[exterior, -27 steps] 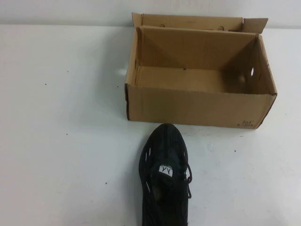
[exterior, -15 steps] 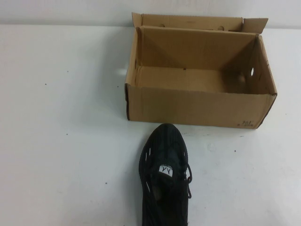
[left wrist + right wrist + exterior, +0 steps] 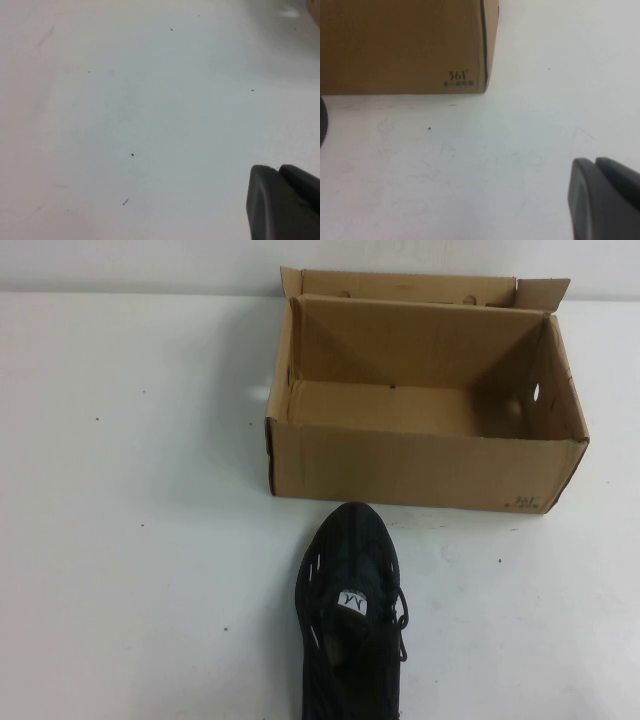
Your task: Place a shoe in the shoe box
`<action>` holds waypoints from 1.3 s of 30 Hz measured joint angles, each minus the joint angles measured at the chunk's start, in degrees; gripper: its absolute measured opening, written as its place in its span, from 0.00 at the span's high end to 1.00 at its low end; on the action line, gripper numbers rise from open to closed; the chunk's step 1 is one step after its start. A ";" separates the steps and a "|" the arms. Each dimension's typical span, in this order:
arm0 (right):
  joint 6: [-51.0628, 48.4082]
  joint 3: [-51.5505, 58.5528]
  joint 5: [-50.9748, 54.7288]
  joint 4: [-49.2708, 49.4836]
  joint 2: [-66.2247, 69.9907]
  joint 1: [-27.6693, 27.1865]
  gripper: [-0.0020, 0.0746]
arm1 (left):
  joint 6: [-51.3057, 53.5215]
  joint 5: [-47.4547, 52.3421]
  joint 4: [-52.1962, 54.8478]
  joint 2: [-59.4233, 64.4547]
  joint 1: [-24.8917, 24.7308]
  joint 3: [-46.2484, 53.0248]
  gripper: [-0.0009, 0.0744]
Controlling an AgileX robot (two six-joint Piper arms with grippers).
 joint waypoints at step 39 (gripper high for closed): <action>7.41 -19.66 -55.28 3.11 -0.09 0.00 1.00 | -14.36 -59.32 -1.72 -0.22 0.00 -20.52 0.99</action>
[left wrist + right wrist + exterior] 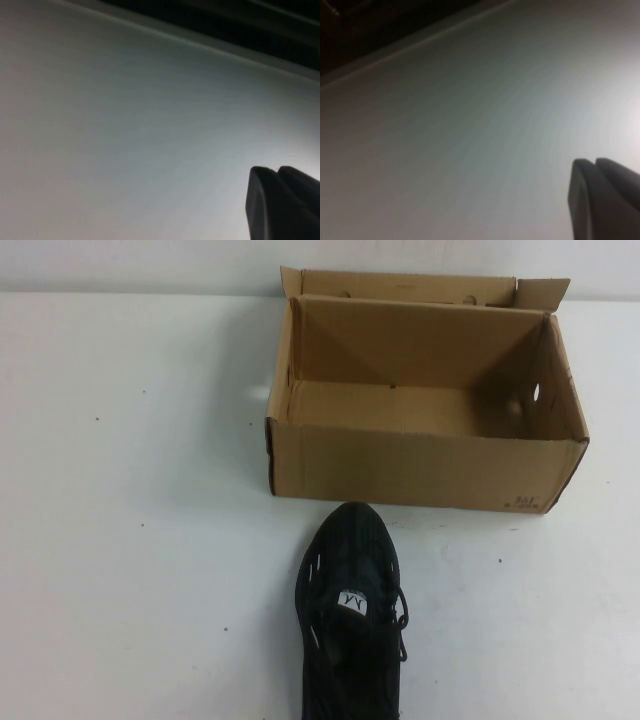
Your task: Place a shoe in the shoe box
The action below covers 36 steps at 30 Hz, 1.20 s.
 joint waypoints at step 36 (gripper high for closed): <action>-75.03 -28.56 79.52 53.82 64.22 14.77 0.83 | 23.79 85.45 -15.36 32.66 0.04 -20.10 0.99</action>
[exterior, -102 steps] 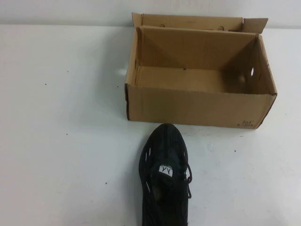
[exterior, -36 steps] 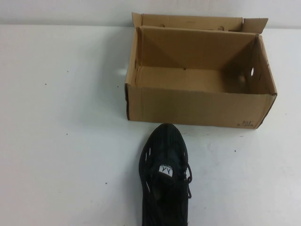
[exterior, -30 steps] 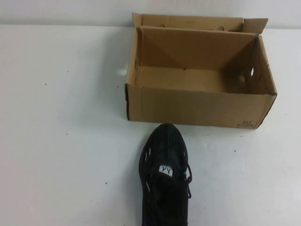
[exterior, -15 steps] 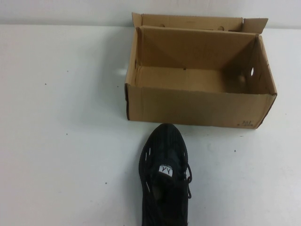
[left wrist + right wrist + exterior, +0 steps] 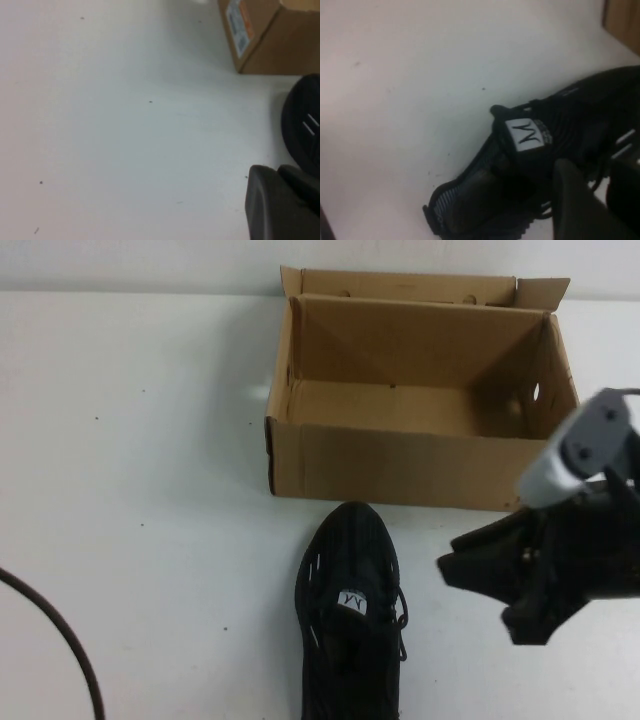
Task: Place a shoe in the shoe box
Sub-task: Pick up the shoe from the table
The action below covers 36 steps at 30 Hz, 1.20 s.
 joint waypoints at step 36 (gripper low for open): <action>-1.56 -19.58 -3.04 -20.04 33.05 14.82 0.90 | 8.38 4.35 -6.92 0.00 0.00 0.00 0.99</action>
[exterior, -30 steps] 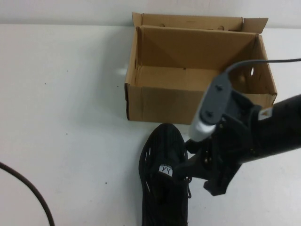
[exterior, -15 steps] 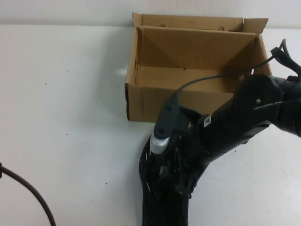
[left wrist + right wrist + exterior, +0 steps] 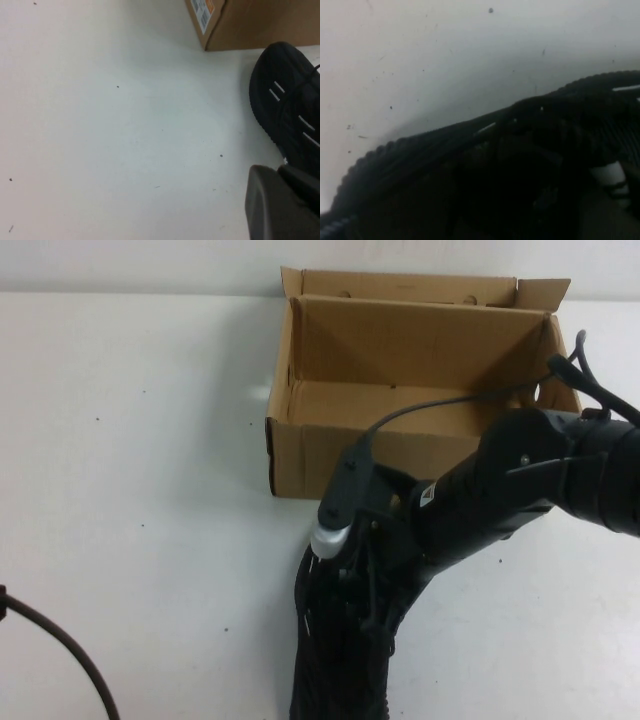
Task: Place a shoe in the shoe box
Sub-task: Pick up the shoe from the table, then hand over the shoe
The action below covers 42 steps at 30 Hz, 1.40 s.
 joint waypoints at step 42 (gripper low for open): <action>26.79 -31.17 11.89 12.18 -1.97 7.13 0.92 | 52.33 -8.34 -37.09 8.89 0.00 0.00 0.36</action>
